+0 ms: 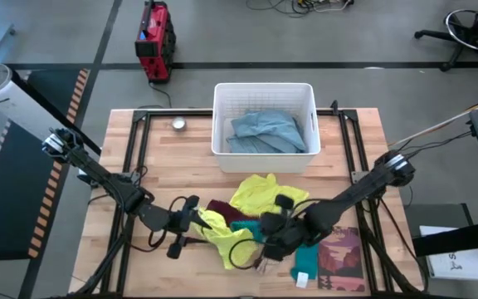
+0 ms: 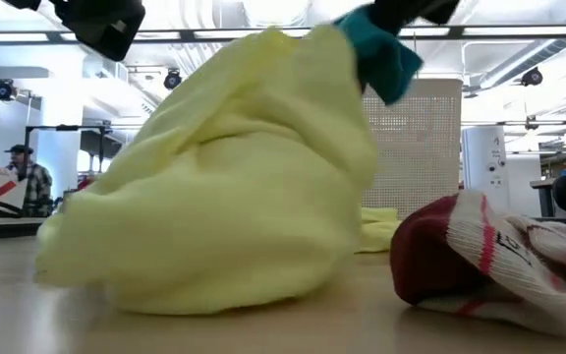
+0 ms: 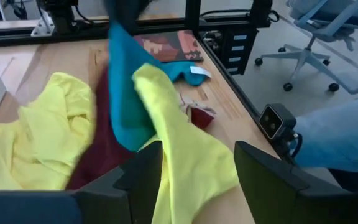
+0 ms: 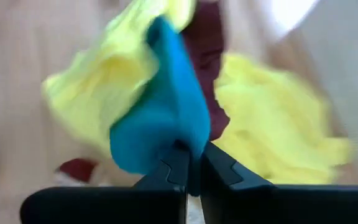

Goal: Sort clothes
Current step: Put the left blue sock into the white bin

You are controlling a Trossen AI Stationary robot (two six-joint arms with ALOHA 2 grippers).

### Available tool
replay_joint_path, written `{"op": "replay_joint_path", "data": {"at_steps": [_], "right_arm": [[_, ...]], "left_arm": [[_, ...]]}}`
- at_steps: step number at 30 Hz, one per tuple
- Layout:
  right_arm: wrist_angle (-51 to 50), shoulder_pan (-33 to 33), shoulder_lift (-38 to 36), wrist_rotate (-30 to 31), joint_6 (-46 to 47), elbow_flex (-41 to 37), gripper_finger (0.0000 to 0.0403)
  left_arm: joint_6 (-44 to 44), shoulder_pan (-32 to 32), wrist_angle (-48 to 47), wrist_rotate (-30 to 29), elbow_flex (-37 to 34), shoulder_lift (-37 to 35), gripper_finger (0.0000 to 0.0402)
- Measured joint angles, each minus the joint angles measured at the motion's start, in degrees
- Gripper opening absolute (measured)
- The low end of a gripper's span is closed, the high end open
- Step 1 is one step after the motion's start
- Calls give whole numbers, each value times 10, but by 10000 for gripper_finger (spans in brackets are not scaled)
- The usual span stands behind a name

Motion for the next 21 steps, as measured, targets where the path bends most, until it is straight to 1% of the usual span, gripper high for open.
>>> {"op": "replay_joint_path", "data": {"at_steps": [5,9,11,16,19,21], "right_arm": [[-18,-11,-35,112,-26,0,1],[-15,-26,-57,175,-62,0,0],[-14,-35,-63,187,-81,0,0],[-12,-58,-77,185,-115,0,0],[-10,-60,-79,184,-127,0,0],[-7,-59,-79,182,-131,0,5]], "left_arm": [[15,0,13,-3,0,0,186],[19,0,18,-12,0,0,181],[19,0,18,-21,0,0,180],[23,0,19,-55,0,0,187],[26,0,18,-77,0,0,194],[25,0,15,-82,0,0,200]]}}
